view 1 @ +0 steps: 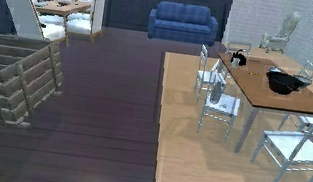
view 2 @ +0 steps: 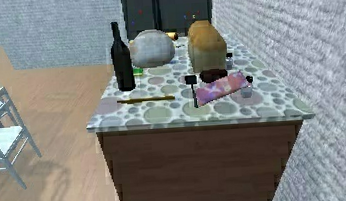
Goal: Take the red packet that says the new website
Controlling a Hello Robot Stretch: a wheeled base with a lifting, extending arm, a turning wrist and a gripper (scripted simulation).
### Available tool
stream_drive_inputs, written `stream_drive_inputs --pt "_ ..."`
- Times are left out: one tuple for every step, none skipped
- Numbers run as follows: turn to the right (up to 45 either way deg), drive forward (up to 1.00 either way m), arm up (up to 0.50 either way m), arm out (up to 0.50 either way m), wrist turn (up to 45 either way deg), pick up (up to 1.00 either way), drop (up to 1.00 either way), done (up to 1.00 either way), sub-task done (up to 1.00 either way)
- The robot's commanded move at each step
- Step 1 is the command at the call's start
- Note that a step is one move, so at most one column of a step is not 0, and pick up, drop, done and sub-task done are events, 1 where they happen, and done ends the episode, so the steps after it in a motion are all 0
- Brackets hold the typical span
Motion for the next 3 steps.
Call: stream_drive_inputs --pt "0.0 0.0 0.5 0.0 0.0 0.0 0.0 0.0 0.0" --pt "0.0 0.0 0.38 0.0 0.0 0.0 0.0 0.0 0.0" --pt "0.0 0.0 0.0 0.48 0.0 0.0 0.0 0.0 0.0"
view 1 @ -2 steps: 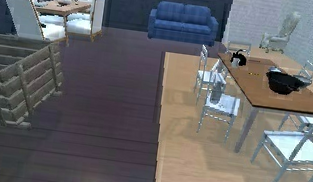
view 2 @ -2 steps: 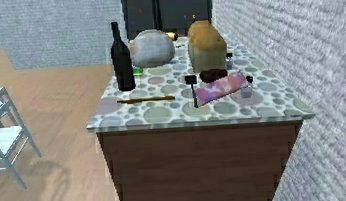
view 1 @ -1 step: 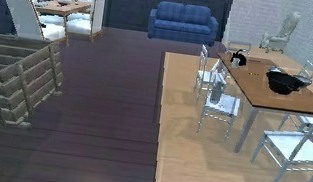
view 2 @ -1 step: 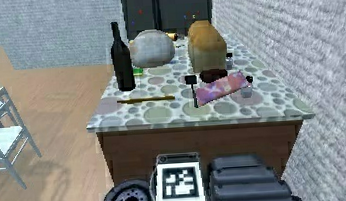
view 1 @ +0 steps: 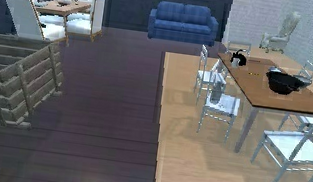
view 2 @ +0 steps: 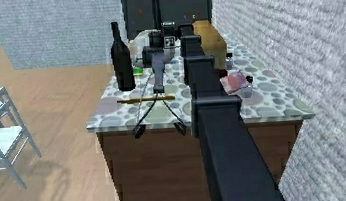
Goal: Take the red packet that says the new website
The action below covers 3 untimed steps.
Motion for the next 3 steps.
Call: stream_drive_inputs --pt "0.0 0.0 0.0 0.0 45.0 0.0 0.0 0.0 0.0" --pt "0.0 0.0 0.0 0.0 45.0 0.0 0.0 0.0 0.0" --pt "0.0 0.0 0.0 0.0 45.0 0.0 0.0 0.0 0.0"
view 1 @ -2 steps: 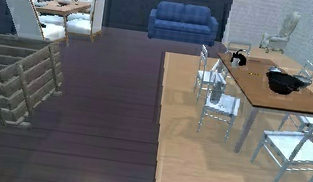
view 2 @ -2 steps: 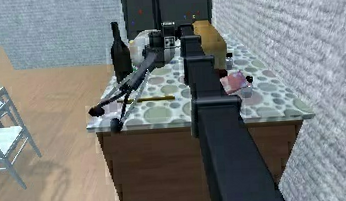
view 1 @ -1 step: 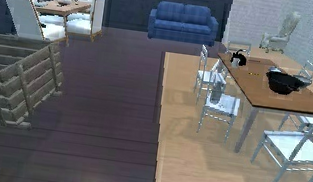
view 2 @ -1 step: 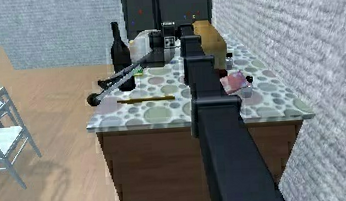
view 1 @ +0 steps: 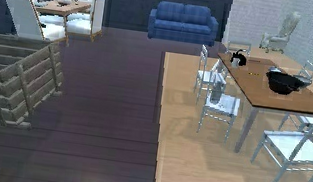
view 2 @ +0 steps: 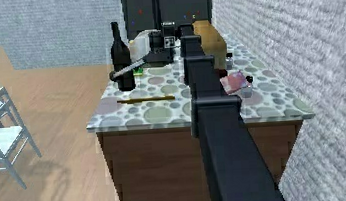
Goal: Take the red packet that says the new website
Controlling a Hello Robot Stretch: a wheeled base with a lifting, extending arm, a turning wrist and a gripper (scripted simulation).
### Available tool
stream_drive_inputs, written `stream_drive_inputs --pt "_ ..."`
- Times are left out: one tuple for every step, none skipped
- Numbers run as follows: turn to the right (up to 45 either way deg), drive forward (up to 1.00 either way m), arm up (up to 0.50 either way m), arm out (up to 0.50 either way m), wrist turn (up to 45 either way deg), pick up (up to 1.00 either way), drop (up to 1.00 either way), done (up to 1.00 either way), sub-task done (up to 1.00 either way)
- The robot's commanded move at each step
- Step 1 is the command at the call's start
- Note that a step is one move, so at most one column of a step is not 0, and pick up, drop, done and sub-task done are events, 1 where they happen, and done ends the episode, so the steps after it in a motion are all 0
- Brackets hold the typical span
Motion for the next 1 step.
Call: stream_drive_inputs --pt "0.0 0.0 0.0 0.0 45.0 0.0 0.0 0.0 0.0"
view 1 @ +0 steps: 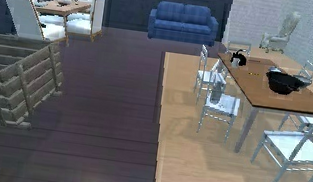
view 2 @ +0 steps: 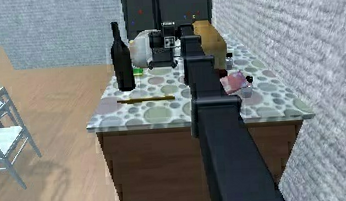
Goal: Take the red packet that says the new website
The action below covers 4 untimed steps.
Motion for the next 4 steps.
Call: stream_drive_inputs --pt "0.0 0.0 0.0 0.0 45.0 0.0 0.0 0.0 0.0" --pt "0.0 0.0 -0.14 0.0 0.0 0.0 0.0 0.0 0.0" --pt "0.0 0.0 0.0 0.0 0.0 1.0 0.0 0.0 0.0" --pt "0.0 0.0 0.1 0.0 0.0 0.0 0.0 0.0 0.0"
